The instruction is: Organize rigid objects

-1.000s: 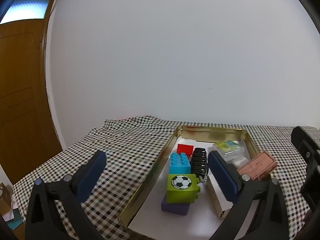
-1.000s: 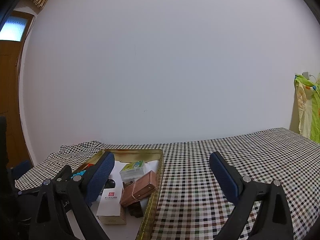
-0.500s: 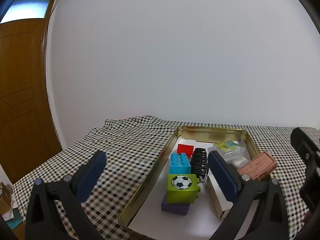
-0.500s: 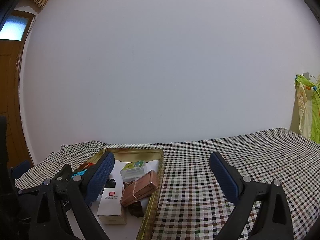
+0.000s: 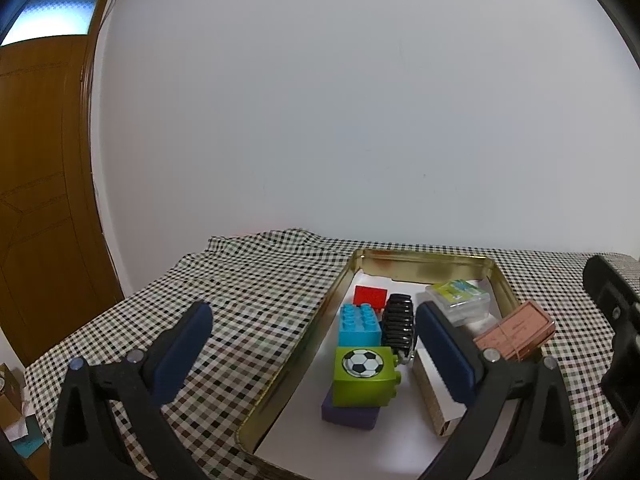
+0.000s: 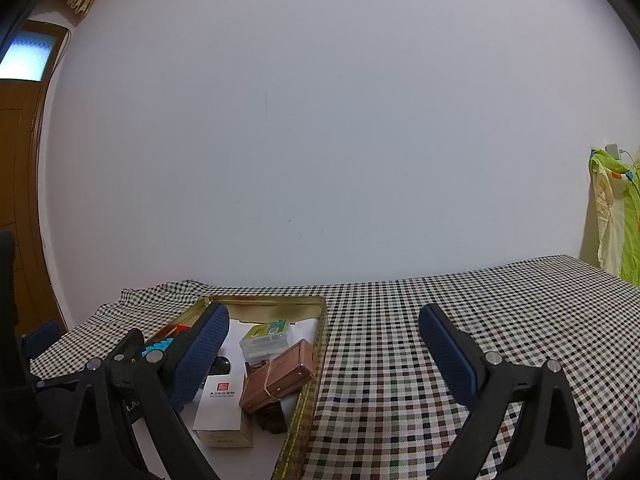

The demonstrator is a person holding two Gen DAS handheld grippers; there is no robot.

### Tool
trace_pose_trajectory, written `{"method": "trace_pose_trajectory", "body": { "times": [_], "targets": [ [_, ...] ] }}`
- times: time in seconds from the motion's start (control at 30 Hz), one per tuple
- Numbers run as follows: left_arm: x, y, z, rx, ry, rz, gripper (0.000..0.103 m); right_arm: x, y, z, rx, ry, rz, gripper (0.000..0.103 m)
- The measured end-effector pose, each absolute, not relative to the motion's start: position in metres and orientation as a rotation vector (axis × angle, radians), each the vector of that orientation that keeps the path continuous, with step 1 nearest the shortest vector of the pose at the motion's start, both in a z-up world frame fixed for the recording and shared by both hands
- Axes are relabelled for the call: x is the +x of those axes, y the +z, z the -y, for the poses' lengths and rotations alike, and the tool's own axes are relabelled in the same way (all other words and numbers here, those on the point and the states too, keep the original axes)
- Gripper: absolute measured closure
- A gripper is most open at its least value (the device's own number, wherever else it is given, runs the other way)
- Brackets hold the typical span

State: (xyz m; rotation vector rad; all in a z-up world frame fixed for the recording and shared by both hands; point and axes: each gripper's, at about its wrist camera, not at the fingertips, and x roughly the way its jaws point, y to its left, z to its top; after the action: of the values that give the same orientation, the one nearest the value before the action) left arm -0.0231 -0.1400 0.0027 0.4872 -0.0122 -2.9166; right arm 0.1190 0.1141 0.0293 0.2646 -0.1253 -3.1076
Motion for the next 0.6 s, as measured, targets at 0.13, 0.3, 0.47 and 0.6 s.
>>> {"method": "trace_pose_trajectory", "body": {
  "times": [0.13, 0.3, 0.47, 0.6],
  "targets": [
    [-0.023, 0.0019, 0.1411, 0.497, -2.923, 0.003, 0.0, 0.1207, 0.0295, -0.1172, 0.265, -3.107, 0.126, 0.006],
    [-0.0228, 0.0015, 0.1359, 0.492, -2.925, 0.011, 0.0, 0.1157, 0.0298, -0.1149, 0.265, -3.106, 0.123, 0.006],
    [-0.0233, 0.0019, 0.135, 0.495, -2.922, 0.008, 0.0, 0.1191, 0.0292, -0.1124, 0.268, -3.104, 0.123, 0.006],
    [-0.0197, 0.0038, 0.1353, 0.492, -2.93, 0.016, 0.0, 0.1202, 0.0295, -0.1144, 0.271, -3.105, 0.123, 0.006]
  ]
}}
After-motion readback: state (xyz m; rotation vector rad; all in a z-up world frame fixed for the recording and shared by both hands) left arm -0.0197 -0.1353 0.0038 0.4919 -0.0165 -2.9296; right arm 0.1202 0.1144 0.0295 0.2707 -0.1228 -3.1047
